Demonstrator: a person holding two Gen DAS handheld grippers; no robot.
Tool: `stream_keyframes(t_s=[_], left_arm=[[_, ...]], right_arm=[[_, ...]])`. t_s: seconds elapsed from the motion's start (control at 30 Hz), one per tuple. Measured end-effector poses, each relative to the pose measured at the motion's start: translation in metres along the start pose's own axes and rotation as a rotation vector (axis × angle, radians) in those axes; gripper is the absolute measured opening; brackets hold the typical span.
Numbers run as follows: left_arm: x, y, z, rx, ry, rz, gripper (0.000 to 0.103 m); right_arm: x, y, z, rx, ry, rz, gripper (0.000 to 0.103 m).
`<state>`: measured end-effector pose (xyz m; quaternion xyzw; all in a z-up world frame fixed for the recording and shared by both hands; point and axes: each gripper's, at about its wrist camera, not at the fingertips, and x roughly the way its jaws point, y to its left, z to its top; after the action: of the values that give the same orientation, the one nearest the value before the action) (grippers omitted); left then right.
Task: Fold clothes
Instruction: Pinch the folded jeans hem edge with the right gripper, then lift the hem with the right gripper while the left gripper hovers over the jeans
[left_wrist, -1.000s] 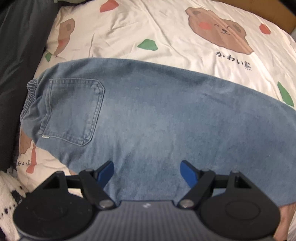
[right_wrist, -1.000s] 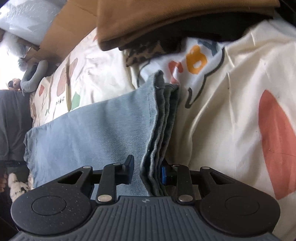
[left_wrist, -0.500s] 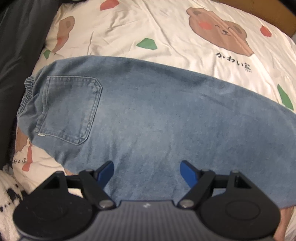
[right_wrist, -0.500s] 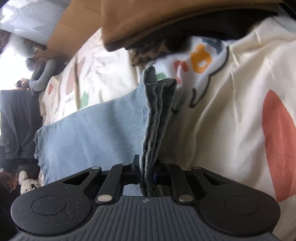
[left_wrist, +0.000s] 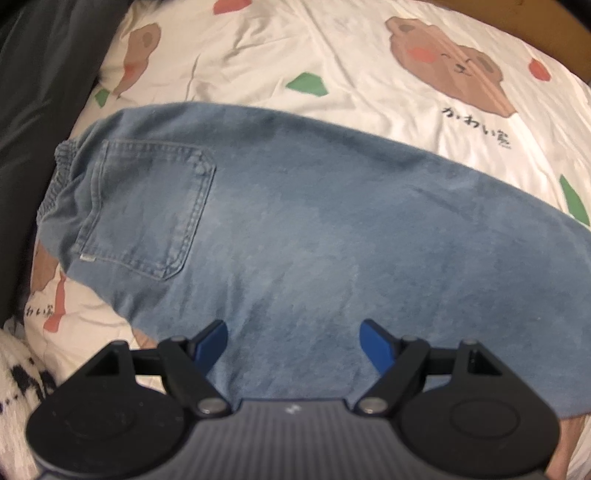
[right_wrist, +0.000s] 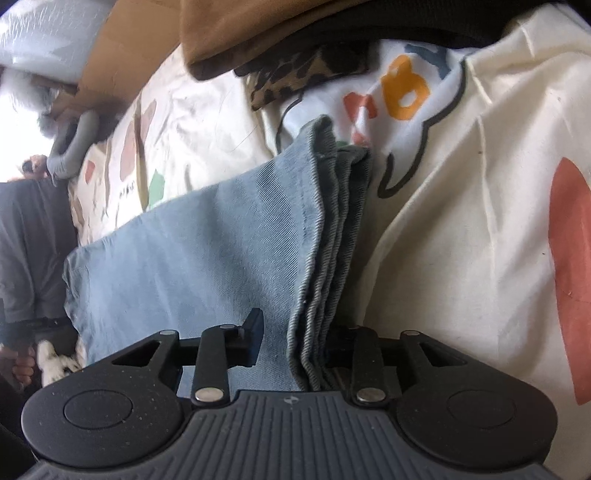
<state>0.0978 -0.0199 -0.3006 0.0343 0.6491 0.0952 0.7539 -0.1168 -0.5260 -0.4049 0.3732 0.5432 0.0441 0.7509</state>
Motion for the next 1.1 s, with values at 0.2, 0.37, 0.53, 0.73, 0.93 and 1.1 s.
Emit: stream_keyframes(t_s=[0.2,0.37,0.53,0.73,0.93,1.1], left_arm=[[0.003,-0.001,-0.006,0.006,0.003,-0.004,0.081],[0.0,0.0,-0.006,-0.001,-0.018,-0.017,0.081],[0.004,-0.001,-0.006,-0.007,-0.023,-0.03,0.081],[0.01,-0.001,-0.006,-0.002,-0.018,-0.052,0.081],[0.012,0.002,-0.007,-0.022,-0.043,-0.056,0.08],[0.006,0.004,-0.005,-0.047,-0.106,-0.083,0.08]], right_arm=[[-0.012,0.011,-0.002,-0.023,-0.04,-0.068,0.009],[-0.046,0.03,0.0,-0.057,-0.118,-0.081,0.009],[-0.074,0.053,0.007,-0.1,-0.141,-0.061,0.009],[-0.101,0.081,0.016,-0.147,-0.172,-0.042,0.009],[-0.118,0.114,0.031,-0.19,-0.222,-0.046,0.008],[-0.135,0.143,0.041,-0.258,-0.24,-0.058,0.008]])
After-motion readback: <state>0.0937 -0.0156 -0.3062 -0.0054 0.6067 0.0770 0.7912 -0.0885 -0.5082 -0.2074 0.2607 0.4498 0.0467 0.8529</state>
